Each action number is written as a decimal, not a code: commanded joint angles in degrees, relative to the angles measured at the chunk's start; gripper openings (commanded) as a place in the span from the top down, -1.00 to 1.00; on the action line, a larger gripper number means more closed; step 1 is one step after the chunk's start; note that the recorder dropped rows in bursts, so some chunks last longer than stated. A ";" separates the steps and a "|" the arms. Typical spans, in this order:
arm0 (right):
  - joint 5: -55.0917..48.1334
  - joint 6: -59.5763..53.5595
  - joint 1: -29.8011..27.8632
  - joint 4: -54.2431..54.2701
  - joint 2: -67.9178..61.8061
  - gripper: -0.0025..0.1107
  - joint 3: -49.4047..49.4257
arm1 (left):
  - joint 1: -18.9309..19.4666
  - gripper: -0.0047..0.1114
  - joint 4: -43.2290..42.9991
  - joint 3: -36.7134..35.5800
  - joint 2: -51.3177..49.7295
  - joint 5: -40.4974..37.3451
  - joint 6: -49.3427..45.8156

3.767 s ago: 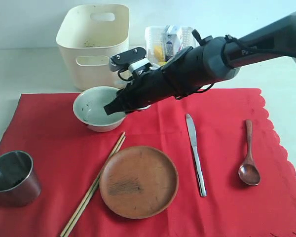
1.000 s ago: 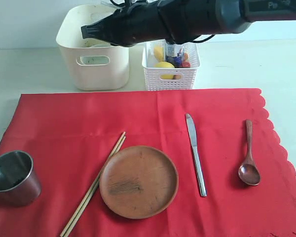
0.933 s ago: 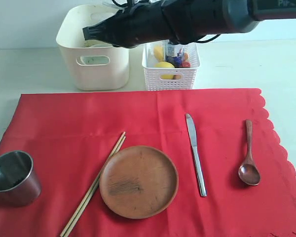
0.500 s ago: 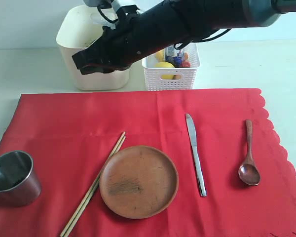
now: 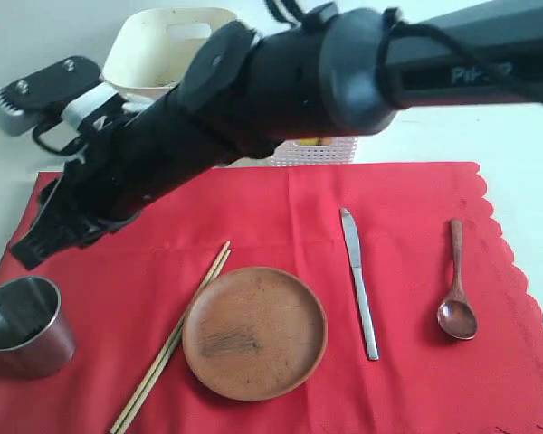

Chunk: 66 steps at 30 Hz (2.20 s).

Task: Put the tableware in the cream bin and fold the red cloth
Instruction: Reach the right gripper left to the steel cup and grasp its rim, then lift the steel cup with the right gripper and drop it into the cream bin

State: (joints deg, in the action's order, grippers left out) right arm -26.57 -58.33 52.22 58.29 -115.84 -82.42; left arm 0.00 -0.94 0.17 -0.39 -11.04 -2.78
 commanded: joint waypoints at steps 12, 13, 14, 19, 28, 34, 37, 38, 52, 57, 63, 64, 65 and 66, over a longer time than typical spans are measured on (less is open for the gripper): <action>-4.38 8.53 3.10 -13.92 -6.64 -0.07 -8.95 | 0.00 0.90 0.31 -0.17 0.39 0.00 0.03; -5.01 11.43 3.10 -16.54 -7.38 -0.07 -10.07 | 0.00 0.90 0.31 -0.17 0.39 0.00 0.03; -5.73 14.29 3.10 -18.48 -8.12 -0.07 -10.94 | 0.00 0.90 0.31 -0.17 0.39 0.00 0.03; -11.05 17.89 3.54 -21.94 -12.96 -0.07 -15.45 | 0.00 0.90 0.31 -0.17 0.39 0.00 0.03; -11.18 17.89 4.41 -25.37 -14.21 0.70 -16.67 | 0.00 0.90 0.31 -0.17 0.39 0.00 0.03; -11.28 21.13 4.41 -25.93 -14.21 0.96 -16.67 | 0.00 0.90 0.31 -0.17 0.39 0.00 0.03; -11.28 21.54 4.41 -25.93 -14.21 0.96 -16.67 | 0.00 0.90 0.31 -0.17 0.39 0.00 0.03; -11.28 21.54 4.41 -25.93 -14.21 0.96 -16.67 | 0.00 0.90 0.31 -0.17 0.39 0.00 0.03; -11.28 22.54 2.62 -27.45 -7.14 0.96 -16.67 | 0.00 0.90 0.31 -0.17 0.39 0.00 0.03; -8.90 24.07 -0.83 -27.45 -3.36 0.96 -16.67 | 0.00 0.90 0.31 -0.17 0.39 0.00 0.03; -1.89 25.94 -6.20 -27.19 -0.45 0.96 -16.67 | 0.00 0.90 0.31 -0.17 0.39 0.00 0.03; 0.07 26.66 -7.06 -27.19 -0.38 0.96 -16.67 | 0.00 0.90 0.31 -0.17 0.39 0.00 0.03; 2.19 27.12 -7.84 -27.19 -0.25 0.96 -16.67 | 0.00 0.90 0.31 -0.17 0.39 0.00 0.03; 3.95 27.10 -8.44 -27.19 -0.25 0.96 -16.67 | 0.00 0.90 0.31 -0.17 0.39 0.00 0.03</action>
State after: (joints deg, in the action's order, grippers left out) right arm -28.32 -32.32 45.77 31.05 -117.03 -98.67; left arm 0.00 -0.94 0.17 -0.39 -11.04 -2.78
